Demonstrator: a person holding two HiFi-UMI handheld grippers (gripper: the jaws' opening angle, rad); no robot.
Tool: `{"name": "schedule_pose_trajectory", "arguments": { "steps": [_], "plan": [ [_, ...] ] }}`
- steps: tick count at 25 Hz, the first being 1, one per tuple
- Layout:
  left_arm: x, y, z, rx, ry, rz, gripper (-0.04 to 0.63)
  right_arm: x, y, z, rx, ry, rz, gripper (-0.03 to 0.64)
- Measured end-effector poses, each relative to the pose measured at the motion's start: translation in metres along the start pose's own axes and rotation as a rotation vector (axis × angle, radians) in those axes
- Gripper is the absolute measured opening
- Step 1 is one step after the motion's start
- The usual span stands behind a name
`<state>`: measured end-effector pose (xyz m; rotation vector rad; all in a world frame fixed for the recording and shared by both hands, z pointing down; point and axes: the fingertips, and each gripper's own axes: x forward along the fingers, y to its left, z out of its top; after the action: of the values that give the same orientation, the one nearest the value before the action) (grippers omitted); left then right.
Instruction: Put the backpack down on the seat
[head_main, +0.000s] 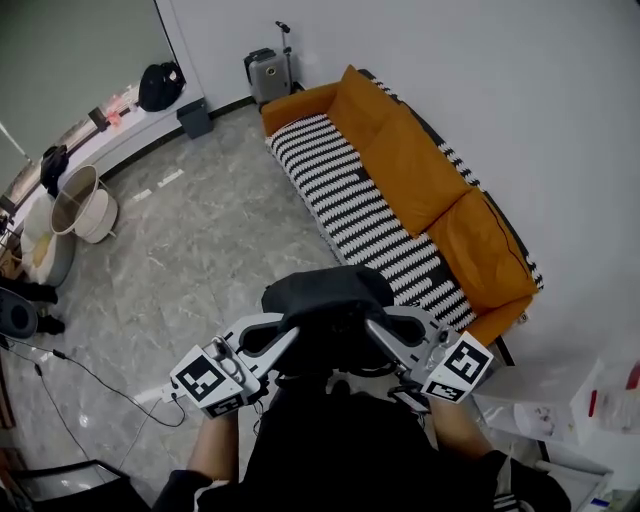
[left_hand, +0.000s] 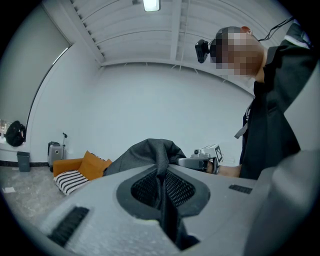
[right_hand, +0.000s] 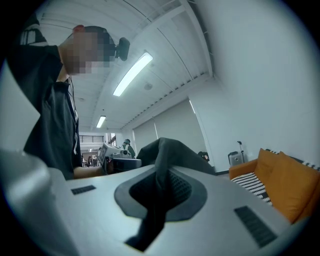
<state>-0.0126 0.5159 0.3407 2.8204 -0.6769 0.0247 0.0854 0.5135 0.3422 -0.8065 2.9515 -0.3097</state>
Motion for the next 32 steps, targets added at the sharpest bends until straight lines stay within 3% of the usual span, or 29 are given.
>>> {"name": "schedule_pose_trajectory", "arguments": {
  "steps": [4,8,23,32],
  "plan": [
    [0.003,0.011,-0.001,0.006,-0.008,-0.008,0.034,0.007,-0.008,-0.002,-0.006,0.005,0.001,0.028],
    [0.011,0.054,0.015,-0.001,-0.014,-0.020,0.034,0.040,-0.036,0.010,-0.006,0.015,-0.003,0.028],
    [0.007,0.144,0.041,0.021,-0.002,-0.142,0.034,0.119,-0.081,0.020,-0.005,0.014,-0.076,0.028],
    [0.001,0.188,0.041,0.012,-0.010,-0.101,0.034,0.153,-0.095,0.013,0.031,0.027,-0.051,0.028]
  ]
}}
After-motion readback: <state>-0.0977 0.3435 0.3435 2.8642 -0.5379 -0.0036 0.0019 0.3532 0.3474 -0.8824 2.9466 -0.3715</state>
